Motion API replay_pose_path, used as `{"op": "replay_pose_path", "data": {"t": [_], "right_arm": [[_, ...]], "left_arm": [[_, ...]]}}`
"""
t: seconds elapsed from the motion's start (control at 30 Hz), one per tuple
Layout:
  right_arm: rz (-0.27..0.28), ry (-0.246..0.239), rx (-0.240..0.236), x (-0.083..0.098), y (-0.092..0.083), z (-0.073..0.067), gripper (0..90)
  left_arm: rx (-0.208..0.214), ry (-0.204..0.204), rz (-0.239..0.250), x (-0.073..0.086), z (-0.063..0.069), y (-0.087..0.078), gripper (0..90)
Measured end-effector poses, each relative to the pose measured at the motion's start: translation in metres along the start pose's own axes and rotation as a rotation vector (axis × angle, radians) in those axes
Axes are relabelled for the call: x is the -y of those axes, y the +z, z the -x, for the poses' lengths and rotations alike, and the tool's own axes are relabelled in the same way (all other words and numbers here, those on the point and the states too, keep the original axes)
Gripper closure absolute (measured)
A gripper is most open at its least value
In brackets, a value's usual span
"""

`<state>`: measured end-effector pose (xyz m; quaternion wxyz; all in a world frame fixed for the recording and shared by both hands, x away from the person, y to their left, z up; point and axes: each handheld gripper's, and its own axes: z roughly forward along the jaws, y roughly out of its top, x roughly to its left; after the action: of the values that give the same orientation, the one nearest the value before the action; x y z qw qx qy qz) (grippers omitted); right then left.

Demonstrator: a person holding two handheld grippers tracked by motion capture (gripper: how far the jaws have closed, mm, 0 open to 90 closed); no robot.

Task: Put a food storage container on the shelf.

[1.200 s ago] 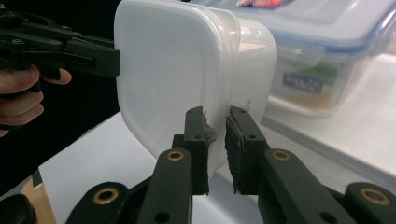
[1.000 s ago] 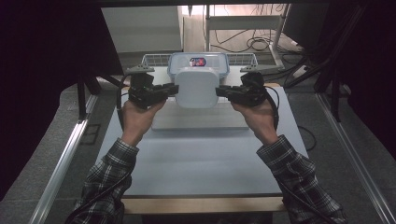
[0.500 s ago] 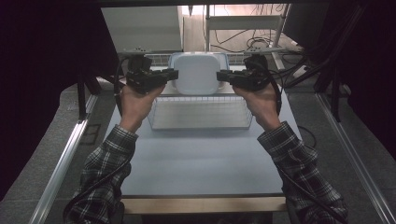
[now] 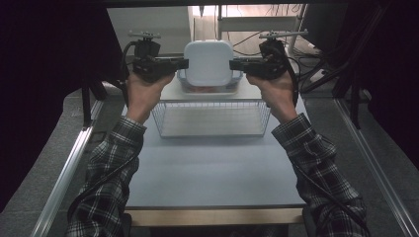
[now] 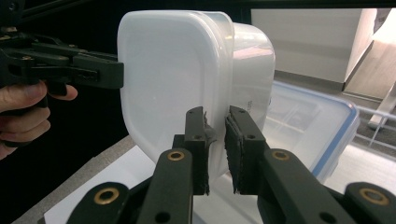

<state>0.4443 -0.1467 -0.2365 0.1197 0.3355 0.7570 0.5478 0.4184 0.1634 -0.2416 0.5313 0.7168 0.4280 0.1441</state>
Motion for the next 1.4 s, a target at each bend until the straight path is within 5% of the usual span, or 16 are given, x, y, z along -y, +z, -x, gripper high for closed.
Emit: {"op": "replay_pose_path", "data": {"t": [0.53, 1.03, 1.17, 1.4], "right_arm": [[-0.016, 0.044, 0.028, -0.012, 0.017, 0.019, 77.8], [0.009, 0.007, 0.125, -0.016, 0.032, 0.019, 65.5], [-0.002, 0.008, 0.150, -0.018, 0.037, 0.021, 60.7], [-0.009, 0.031, 0.153, -0.019, 0.045, 0.027, 61.6]], "left_arm": [[0.008, -0.042, -0.031, -0.016, -0.018, 0.022, 76.3], [0.014, -0.085, -0.012, -0.023, -0.027, 0.039, 69.1], [-0.010, -0.065, -0.031, -0.024, -0.026, 0.047, 62.4], [0.019, -0.125, -0.018, -0.024, -0.036, 0.052, 56.8]]}}
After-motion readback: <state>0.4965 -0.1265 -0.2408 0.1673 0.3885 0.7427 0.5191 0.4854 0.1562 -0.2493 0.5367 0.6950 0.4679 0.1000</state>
